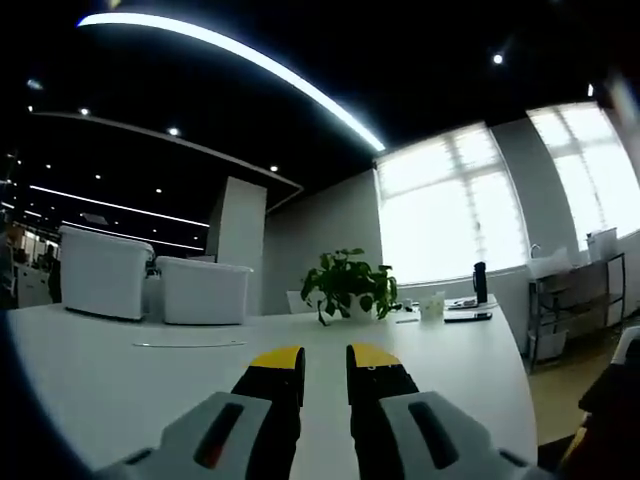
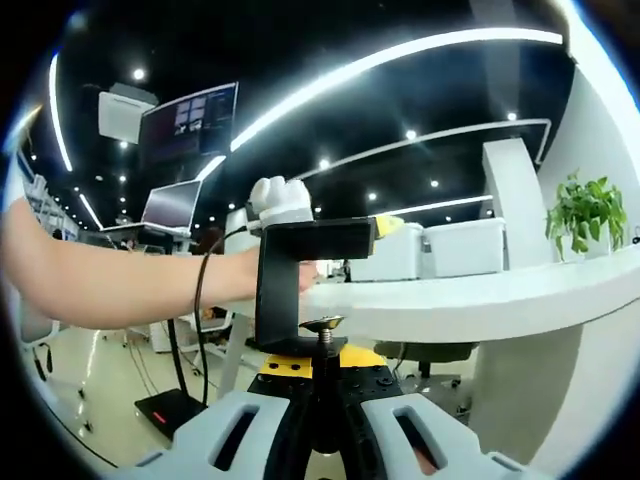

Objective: Clamp the fixed fixture on the desktop, loosen the retaining clip, secure it to the edge of the desk, and tighten the retaining clip.

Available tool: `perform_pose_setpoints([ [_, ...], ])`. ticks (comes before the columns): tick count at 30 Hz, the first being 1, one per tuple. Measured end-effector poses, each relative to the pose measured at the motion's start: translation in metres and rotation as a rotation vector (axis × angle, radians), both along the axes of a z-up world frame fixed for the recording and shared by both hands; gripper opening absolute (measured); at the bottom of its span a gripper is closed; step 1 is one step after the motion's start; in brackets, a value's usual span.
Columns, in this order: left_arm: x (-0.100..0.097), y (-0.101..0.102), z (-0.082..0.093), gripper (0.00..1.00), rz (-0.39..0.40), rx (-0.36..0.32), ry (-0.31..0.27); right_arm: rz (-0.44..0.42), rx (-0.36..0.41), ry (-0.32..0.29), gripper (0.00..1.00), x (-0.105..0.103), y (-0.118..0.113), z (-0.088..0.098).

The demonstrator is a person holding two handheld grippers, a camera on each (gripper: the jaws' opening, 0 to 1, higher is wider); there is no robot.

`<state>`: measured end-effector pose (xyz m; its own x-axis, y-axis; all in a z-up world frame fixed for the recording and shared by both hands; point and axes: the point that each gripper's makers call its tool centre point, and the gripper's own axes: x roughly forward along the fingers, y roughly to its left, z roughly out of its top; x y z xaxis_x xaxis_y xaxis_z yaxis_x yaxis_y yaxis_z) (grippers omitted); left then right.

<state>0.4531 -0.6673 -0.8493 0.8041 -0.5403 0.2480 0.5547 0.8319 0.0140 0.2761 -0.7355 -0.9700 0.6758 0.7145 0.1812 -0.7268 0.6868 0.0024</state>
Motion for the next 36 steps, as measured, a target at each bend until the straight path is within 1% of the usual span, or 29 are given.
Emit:
perform_pose_setpoints([
  [6, 0.0, -0.002, -0.001, 0.18, -0.006, 0.012, 0.001, -0.005, 0.003, 0.019, 0.03, 0.006, 0.0, -0.006],
  [11, 0.001, -0.006, -0.006, 0.18, -0.012, 0.049, 0.007, -0.005, -0.013, 0.023, 0.03, 0.01, 0.001, -0.013],
  [17, 0.001, -0.006, -0.005, 0.18, -0.011, 0.043, 0.004, -0.003, -0.02, 0.052, 0.03, 0.021, 0.002, -0.025],
  [25, 0.001, -0.006, -0.006, 0.18, -0.01, 0.052, 0.007, -0.004, -0.033, 0.067, 0.03, 0.026, 0.004, -0.029],
  [36, 0.001, -0.007, -0.007, 0.18, -0.013, 0.063, 0.003, -0.007, -0.038, 0.06, 0.03, 0.029, 0.003, -0.029],
])
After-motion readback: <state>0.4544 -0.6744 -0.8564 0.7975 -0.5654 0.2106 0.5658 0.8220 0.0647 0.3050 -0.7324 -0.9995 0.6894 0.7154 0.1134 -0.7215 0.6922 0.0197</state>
